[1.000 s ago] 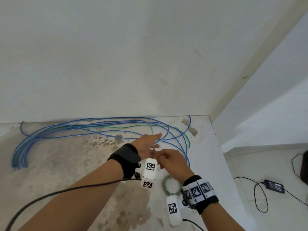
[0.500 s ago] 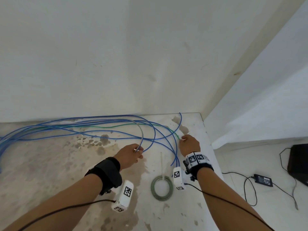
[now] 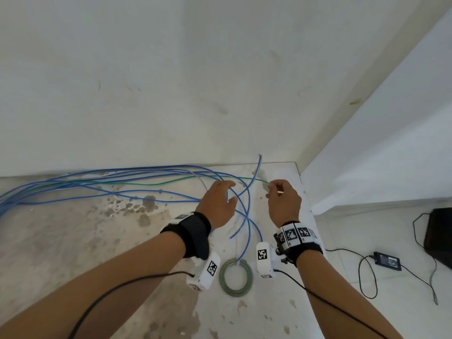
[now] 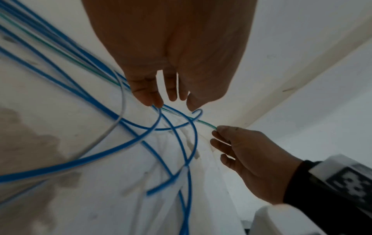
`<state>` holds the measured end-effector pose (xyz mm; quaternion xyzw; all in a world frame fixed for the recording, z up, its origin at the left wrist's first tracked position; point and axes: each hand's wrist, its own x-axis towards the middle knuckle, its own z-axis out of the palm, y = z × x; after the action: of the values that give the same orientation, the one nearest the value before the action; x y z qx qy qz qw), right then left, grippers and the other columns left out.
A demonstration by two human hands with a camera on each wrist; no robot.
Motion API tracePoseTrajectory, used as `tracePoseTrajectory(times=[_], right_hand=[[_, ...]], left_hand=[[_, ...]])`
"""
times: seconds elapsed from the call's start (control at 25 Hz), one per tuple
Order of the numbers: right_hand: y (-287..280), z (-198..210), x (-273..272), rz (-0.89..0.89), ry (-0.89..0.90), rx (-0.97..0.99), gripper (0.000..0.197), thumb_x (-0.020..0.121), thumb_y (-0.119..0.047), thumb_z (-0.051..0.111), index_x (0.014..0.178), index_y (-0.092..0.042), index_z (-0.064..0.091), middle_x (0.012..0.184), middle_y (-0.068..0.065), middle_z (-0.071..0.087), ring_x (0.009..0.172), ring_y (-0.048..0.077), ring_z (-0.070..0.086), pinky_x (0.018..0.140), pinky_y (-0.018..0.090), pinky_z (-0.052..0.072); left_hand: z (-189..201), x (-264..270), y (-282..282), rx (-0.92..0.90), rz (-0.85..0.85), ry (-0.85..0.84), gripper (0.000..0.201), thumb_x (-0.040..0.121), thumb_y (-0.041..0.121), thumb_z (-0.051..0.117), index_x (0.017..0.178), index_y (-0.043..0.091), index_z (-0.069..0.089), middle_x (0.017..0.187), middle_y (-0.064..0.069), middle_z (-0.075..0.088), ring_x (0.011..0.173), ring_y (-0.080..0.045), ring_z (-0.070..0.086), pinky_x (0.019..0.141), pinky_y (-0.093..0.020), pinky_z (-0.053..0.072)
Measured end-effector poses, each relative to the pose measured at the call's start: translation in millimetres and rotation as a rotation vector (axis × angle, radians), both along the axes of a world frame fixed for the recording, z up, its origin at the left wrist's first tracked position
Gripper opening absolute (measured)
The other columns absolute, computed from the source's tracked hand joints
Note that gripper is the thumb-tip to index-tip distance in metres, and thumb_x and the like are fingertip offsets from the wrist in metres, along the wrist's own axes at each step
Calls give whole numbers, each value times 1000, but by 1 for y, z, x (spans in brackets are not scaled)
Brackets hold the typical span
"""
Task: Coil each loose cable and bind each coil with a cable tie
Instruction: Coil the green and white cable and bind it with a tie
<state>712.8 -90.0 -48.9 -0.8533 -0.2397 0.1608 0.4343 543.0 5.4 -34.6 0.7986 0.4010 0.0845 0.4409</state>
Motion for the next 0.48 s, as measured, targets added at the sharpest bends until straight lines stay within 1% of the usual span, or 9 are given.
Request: tracePoseTrajectory(times=[0.04, 0.08, 0.16, 0.2, 0.24, 0.32, 0.36, 0.4, 0.48], right_hand=[[1, 9, -5, -3, 12, 58, 12, 102, -19, 57, 103, -13, 67, 87, 2, 72, 72, 2, 66, 62, 4, 43], [1, 17, -11, -1, 26, 114, 11, 102, -20, 58, 103, -14, 67, 87, 0, 73, 71, -2, 66, 63, 4, 44], [4, 32, -22, 32, 57, 215, 9, 101, -20, 60, 103, -16, 68, 90, -4, 74, 77, -4, 69, 69, 11, 51], [6, 39, -28, 56, 81, 263, 8, 100, -19, 61, 103, -17, 68, 91, -5, 74, 79, -2, 70, 70, 16, 54], [7, 47, -35, 79, 114, 312, 8, 100, -17, 61, 103, -16, 68, 91, -5, 74, 81, 1, 71, 68, 19, 56], [10, 60, -44, 120, 174, 367, 8, 100, -14, 61, 103, -14, 68, 89, -5, 73, 82, 7, 72, 65, 18, 55], [12, 66, -46, 140, 185, 358, 9, 100, -13, 60, 105, -16, 67, 91, -5, 72, 82, 8, 72, 66, 17, 55], [14, 71, -48, 169, 161, 298, 12, 101, -14, 57, 108, -19, 66, 93, -6, 71, 83, 9, 71, 68, 15, 53], [19, 78, -46, 308, 12, 25, 22, 102, -16, 47, 115, -23, 64, 100, -6, 67, 83, 10, 64, 71, 15, 46]], left_hand=[[5, 8, 2, 2, -4, -21, 47, 99, 26, 57, 143, 15, 47, 144, -6, 47, 130, -24, 50, 109, -37, 41], [10, 15, 4, -2, -1, -27, 51, 99, 28, 57, 146, 15, 43, 148, -5, 44, 133, -23, 47, 111, -36, 39], [15, 27, 9, -33, 41, -16, 58, 99, 34, 58, 150, 15, 37, 153, -4, 39, 138, -21, 42, 113, -32, 35], [16, 31, 12, -52, 69, -3, 58, 98, 36, 58, 148, 15, 39, 153, -3, 40, 139, -20, 41, 112, -30, 33], [17, 33, 15, -55, 87, 12, 53, 98, 36, 59, 144, 15, 44, 149, -3, 45, 137, -20, 44, 108, -28, 35], [17, 30, 19, 2, 101, 18, 34, 99, 33, 58, 129, 17, 59, 131, -3, 59, 122, -21, 55, 95, -24, 40], [17, 27, 19, 32, 102, 2, 25, 100, 30, 57, 120, 18, 64, 121, -1, 63, 112, -19, 59, 87, -22, 39], [17, 22, 19, 43, 121, -29, 19, 100, 26, 55, 114, 20, 67, 113, 2, 65, 104, -17, 60, 82, -20, 38], [17, 13, 18, 17, 170, -80, 17, 100, 23, 53, 109, 21, 68, 107, 5, 65, 95, -13, 59, 79, -20, 39]])
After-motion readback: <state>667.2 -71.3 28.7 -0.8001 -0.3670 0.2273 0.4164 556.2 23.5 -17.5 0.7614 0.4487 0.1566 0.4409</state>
